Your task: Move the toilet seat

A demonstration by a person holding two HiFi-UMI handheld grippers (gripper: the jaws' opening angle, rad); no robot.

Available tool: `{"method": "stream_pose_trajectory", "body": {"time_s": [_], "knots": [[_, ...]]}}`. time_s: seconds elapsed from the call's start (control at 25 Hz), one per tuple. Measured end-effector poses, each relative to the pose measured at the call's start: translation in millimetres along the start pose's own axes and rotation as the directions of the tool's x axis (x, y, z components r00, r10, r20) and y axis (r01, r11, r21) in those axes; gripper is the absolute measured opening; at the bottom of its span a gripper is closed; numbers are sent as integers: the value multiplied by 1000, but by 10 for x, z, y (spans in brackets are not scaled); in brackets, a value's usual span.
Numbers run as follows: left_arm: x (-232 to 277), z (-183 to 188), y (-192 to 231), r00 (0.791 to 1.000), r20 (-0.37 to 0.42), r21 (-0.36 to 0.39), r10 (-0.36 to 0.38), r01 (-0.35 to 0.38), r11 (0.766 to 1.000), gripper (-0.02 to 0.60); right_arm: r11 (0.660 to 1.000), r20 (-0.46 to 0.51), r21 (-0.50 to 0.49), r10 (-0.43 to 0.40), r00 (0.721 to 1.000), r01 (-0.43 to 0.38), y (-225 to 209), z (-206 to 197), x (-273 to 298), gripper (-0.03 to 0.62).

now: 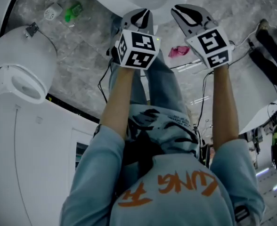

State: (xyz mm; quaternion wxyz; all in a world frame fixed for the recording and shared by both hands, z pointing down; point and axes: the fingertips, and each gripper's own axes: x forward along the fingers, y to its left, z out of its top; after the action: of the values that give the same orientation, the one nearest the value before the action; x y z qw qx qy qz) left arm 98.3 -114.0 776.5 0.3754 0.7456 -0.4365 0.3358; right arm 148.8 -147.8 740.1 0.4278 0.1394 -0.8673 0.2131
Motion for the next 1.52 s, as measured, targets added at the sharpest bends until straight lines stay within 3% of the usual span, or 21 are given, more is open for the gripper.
{"method": "stream_pose_trajectory", "body": {"time_s": [0.12, 0.28, 0.36, 0.48, 0.56, 0.68, 0.8, 0.88, 1.16, 1.28, 1.36, 1.52], "knots": [[210, -117, -41, 997, -46, 63, -55, 58, 996, 23, 987, -83, -136, 78, 993, -89, 37, -116, 237, 80], [413, -284, -205, 979, -136, 159, -150, 171, 972, 116, 917, -241, -306, 186, 953, -257, 183, -323, 508, 162], [475, -403, -266, 960, -211, 224, -181, 228, 948, 153, 853, -354, -391, 207, 912, -345, 224, -473, 593, 210], [532, -534, -248, 937, -295, 311, -186, 278, 909, 206, 715, -539, -498, 187, 821, -490, 210, -749, 678, 264], [570, -570, -218, 930, -321, 346, -182, 294, 891, 239, 631, -630, -518, 176, 756, -578, 212, -921, 737, 301], [616, -615, -258, 907, -365, 377, -208, 349, 858, 280, 535, -715, -521, 150, 682, -665, 235, -1120, 823, 348], [672, -715, -284, 881, -410, 375, -237, 399, 836, 305, 453, -769, -524, 114, 629, -722, 250, -1283, 901, 378], [690, -752, -299, 871, -422, 375, -251, 420, 827, 320, 412, -782, -536, 86, 618, -737, 253, -1357, 957, 382], [690, -779, -356, 857, -434, 403, -278, 460, 791, 333, 336, -814, -545, 7, 580, -768, 212, -1454, 1027, 350], [669, -791, -364, 849, -446, 413, -282, 475, 777, 333, 330, -820, -546, -23, 572, -770, 216, -1459, 1022, 344], [633, -787, -377, 846, -452, 439, -282, 487, 755, 333, 332, -829, -537, -36, 559, -775, 214, -1452, 995, 342], [476, -735, -395, 864, -423, 506, -274, 476, 719, 333, 343, -837, -514, 0, 547, -786, 275, -1330, 845, 342]]}}
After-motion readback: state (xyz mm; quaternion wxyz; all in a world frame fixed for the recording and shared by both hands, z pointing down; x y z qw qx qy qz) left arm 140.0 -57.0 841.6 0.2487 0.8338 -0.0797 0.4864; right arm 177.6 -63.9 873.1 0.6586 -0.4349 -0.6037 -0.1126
